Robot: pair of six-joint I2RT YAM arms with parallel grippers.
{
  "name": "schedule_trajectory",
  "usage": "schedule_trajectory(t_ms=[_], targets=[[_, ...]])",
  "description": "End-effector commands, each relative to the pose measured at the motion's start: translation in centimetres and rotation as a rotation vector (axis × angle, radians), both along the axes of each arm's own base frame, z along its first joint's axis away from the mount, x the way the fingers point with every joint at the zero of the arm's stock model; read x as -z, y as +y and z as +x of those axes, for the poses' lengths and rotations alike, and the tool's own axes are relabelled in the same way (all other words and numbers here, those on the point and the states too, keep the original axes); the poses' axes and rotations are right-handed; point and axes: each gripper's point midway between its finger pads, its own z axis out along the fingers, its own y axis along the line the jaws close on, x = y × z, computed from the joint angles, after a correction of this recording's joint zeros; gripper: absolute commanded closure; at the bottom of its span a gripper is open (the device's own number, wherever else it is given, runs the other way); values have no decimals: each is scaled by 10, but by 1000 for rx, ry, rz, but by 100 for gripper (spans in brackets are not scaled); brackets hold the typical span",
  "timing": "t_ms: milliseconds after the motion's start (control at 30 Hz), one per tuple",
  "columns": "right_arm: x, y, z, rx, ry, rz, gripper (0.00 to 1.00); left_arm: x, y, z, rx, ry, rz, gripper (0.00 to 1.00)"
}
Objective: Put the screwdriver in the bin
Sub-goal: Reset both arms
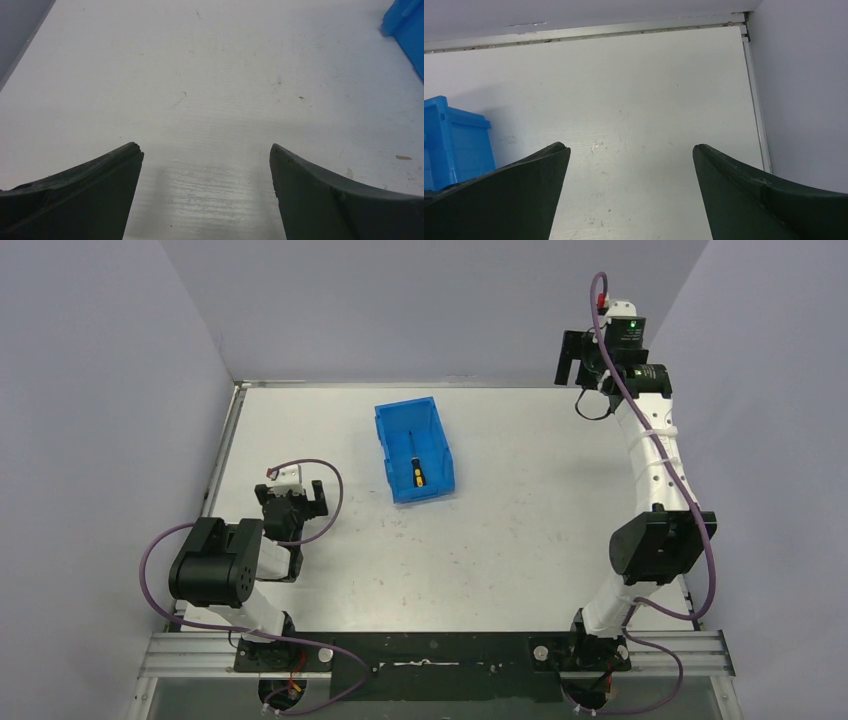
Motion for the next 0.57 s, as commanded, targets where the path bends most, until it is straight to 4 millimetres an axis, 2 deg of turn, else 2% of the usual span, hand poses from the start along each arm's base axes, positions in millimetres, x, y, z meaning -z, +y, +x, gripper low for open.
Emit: schedule_trajectory(t_ms=[0, 133, 533], targets=[[-11, 9, 1, -42, -29, 4, 0, -20, -2, 10, 6, -75, 2, 3], [-7, 7, 1, -41, -24, -6, 0, -20, -2, 10, 6, -75, 1, 3], [-12, 1, -3, -12, -44, -24, 0, -20, -2, 10, 6, -74, 1, 3]])
